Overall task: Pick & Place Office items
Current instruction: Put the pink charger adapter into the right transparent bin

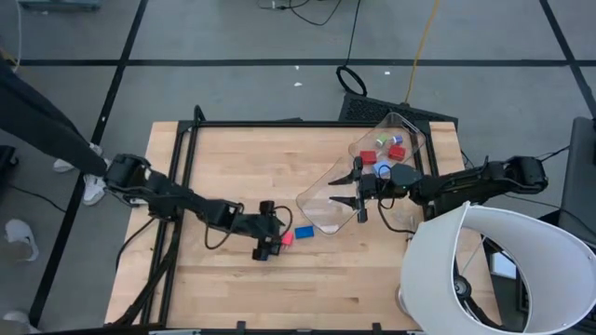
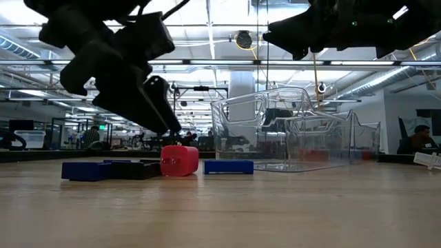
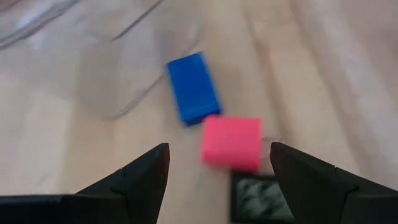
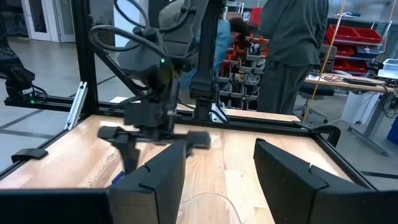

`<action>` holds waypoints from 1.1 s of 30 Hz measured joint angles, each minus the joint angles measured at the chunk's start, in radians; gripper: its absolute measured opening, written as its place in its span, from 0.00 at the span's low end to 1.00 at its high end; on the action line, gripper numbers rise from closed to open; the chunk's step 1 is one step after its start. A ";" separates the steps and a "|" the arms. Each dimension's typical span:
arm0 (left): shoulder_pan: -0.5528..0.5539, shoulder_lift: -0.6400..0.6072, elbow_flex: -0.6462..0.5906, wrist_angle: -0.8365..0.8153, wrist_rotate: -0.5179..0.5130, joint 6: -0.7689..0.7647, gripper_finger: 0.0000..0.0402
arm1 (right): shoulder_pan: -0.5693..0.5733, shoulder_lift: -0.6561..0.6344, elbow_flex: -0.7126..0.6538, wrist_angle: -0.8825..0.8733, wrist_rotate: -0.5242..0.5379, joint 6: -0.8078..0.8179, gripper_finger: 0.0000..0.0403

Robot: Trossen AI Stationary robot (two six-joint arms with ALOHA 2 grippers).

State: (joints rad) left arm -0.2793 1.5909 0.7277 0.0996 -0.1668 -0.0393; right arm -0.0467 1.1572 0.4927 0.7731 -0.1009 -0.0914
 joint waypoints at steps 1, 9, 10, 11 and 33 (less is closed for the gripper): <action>0.001 0.012 0.000 0.028 0.024 0.004 0.70 | 0.000 0.000 0.000 0.000 0.000 -0.001 0.45; 0.078 0.085 0.001 0.103 0.224 0.006 0.70 | 0.000 0.000 0.000 0.001 0.000 -0.011 0.45; 0.088 0.097 0.001 0.124 0.250 0.007 0.70 | 0.000 0.000 0.000 0.000 0.000 -0.011 0.45; 0.096 0.107 0.001 0.139 0.272 0.009 0.70 | 0.000 0.000 0.000 0.000 0.000 -0.011 0.45; 0.123 0.125 0.001 0.120 0.277 0.063 0.70 | 0.000 0.000 0.000 0.000 0.000 -0.023 0.45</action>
State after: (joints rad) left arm -0.1566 1.7157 0.7284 0.2196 0.1104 0.0235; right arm -0.0467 1.1572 0.4927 0.7731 -0.1009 -0.1139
